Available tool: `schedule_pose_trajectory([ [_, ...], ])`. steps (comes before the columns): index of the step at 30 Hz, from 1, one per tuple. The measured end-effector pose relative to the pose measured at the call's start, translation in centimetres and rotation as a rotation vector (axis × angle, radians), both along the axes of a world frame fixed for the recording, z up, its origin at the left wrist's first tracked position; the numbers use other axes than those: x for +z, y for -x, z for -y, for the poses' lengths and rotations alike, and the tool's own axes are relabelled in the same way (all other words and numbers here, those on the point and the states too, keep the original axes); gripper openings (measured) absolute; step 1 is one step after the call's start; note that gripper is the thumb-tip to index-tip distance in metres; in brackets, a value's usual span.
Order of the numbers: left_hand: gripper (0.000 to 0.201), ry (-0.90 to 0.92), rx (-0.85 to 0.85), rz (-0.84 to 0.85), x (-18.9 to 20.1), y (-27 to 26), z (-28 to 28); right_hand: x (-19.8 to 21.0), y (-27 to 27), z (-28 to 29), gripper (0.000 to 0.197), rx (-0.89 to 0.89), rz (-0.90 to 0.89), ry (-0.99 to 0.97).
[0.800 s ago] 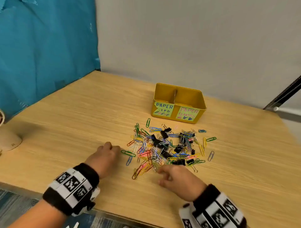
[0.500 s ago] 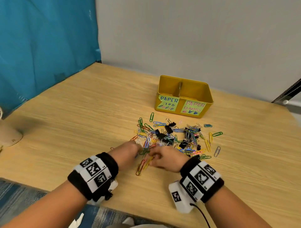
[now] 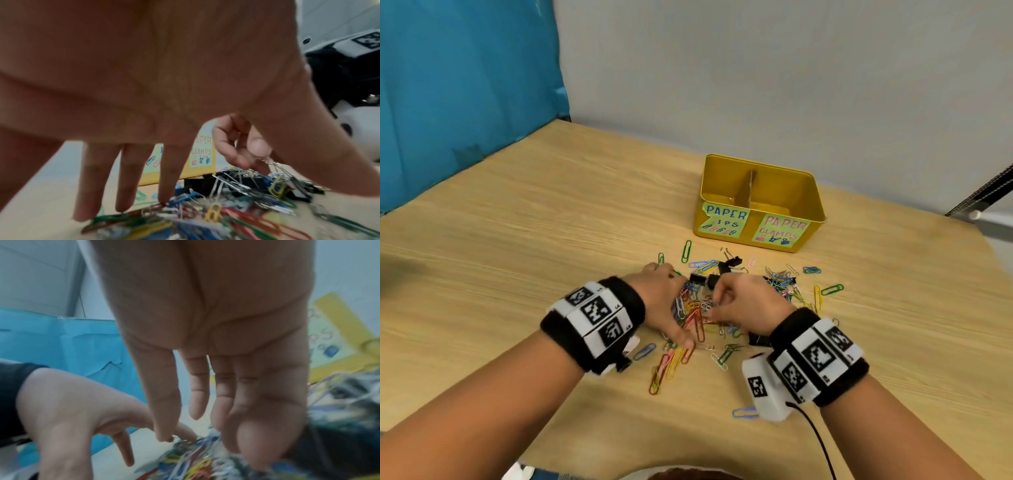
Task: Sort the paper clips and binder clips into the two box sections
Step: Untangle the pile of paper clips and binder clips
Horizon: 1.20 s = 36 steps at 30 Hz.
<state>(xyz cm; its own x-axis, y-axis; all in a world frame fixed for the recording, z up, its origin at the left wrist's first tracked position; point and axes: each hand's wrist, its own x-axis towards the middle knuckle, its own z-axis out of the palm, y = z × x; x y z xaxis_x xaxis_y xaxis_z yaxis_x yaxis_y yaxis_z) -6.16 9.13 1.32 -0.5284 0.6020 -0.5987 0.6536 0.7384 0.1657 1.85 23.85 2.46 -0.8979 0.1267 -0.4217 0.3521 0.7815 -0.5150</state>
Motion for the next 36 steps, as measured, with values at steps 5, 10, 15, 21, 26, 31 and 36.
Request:
schedule_pose_trajectory([
  [5, 0.107, -0.031, 0.013, -0.148, -1.7, -3.0, 2.6, -1.5, 0.6, 2.9, 0.061, 0.216, -0.01, -0.097],
  [10, 0.117, -0.03, 0.1, -0.261, -1.9, -3.8, 4.3, -2.9, 0.8, 4.3, 0.093, 0.349, 0.015, -0.22],
  [15, 0.113, -0.015, 0.118, -0.216, -2.2, -4.9, 4.1, -3.6, 0.2, 4.8, 0.086, 0.431, -0.024, -0.346],
  [21, 0.063, -0.137, 0.184, -0.098, -2.2, -5.0, 3.0, -3.7, -0.3, 3.4, 0.043, 0.379, -0.045, -0.231],
  [26, 0.037, -0.195, 0.266, -0.077, -2.3, -5.0, 1.4, -3.6, -0.4, 2.5, 0.028, 0.326, -0.107, -0.221],
  [31, 0.033, -0.214, 0.302, -0.045, -1.3, -4.4, 0.6, -3.0, -0.2, 0.8, 0.031, 0.295, -0.1, -0.22],
  [36, 0.029, -0.333, 0.444, 0.101, -0.9, -2.8, 1.5, -2.8, -0.3, -1.8, 0.03, -0.048, -0.02, 0.301],
])
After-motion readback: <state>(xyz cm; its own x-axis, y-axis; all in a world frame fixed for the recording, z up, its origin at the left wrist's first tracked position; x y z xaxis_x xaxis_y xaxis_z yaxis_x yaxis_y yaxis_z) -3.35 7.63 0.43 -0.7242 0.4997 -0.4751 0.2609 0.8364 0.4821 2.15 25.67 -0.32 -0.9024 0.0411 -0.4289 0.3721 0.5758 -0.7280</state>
